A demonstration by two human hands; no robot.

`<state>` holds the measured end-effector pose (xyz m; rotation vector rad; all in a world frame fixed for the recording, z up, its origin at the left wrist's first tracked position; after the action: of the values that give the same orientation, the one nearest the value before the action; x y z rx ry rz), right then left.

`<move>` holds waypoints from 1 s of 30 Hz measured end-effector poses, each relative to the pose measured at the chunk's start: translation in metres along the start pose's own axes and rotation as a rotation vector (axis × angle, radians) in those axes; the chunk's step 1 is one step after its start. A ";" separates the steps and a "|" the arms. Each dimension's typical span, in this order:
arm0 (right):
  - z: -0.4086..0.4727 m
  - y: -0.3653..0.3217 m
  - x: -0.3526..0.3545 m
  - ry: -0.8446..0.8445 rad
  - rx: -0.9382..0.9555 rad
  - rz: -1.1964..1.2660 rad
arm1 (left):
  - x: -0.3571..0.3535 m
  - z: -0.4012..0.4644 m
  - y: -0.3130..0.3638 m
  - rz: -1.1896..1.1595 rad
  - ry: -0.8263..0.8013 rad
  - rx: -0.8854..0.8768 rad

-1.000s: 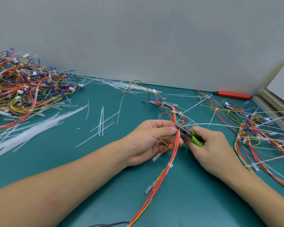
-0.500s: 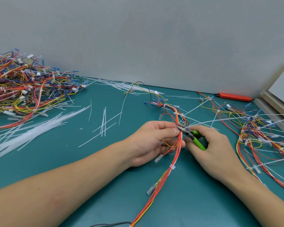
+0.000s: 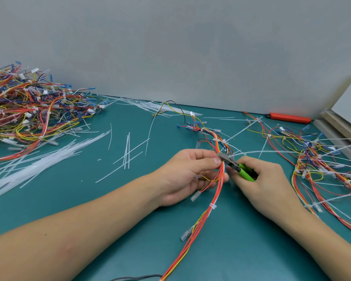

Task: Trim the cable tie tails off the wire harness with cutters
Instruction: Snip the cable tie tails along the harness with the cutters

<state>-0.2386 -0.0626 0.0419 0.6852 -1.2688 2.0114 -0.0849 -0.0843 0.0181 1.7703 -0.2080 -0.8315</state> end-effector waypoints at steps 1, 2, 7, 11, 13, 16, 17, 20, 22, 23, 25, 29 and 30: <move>0.000 0.001 -0.001 -0.006 -0.002 -0.014 | 0.000 0.000 0.000 -0.002 -0.001 0.001; -0.001 0.002 -0.001 -0.010 -0.001 -0.022 | 0.000 0.000 0.000 -0.003 -0.001 0.001; -0.004 -0.002 -0.001 -0.022 -0.006 -0.021 | -0.002 -0.001 0.000 0.004 -0.002 0.004; -0.003 -0.011 0.004 0.007 0.009 -0.049 | -0.001 -0.001 0.000 -0.005 0.003 0.005; -0.003 -0.015 0.005 0.001 0.018 -0.045 | -0.001 -0.001 0.000 -0.005 0.005 0.003; -0.003 -0.016 0.003 -0.021 0.030 -0.049 | 0.000 0.000 0.000 -0.001 0.008 0.001; -0.003 -0.016 0.003 -0.023 0.033 -0.055 | 0.000 0.000 0.000 0.000 0.008 0.001; -0.002 -0.014 0.003 -0.015 0.031 -0.063 | 0.001 0.000 0.000 0.000 0.008 -0.001; -0.002 -0.010 0.002 -0.019 0.023 -0.067 | 0.001 0.000 0.000 0.000 0.011 -0.002; -0.002 -0.008 0.002 -0.020 0.020 -0.071 | 0.001 0.000 0.000 0.001 0.012 -0.002; -0.002 -0.008 0.003 -0.012 0.019 -0.057 | 0.002 0.001 -0.001 0.001 0.011 0.000; -0.002 -0.006 0.002 0.000 0.017 -0.022 | 0.001 0.001 0.000 0.001 0.003 -0.004; -0.002 -0.004 0.002 0.001 0.004 -0.013 | 0.000 0.001 0.000 0.000 0.001 -0.004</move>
<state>-0.2373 -0.0593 0.0446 0.6930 -1.2574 2.0037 -0.0850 -0.0850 0.0176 1.7667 -0.2052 -0.8300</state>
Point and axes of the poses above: each hand's wrist, its own z-axis towards the middle knuckle, its own x-axis out of the back of the hand, y = z × x, the point moved 8 cm from there along z, towards the middle knuckle, and after that the axes turned 2 degrees about x, right-handed, at the moved point
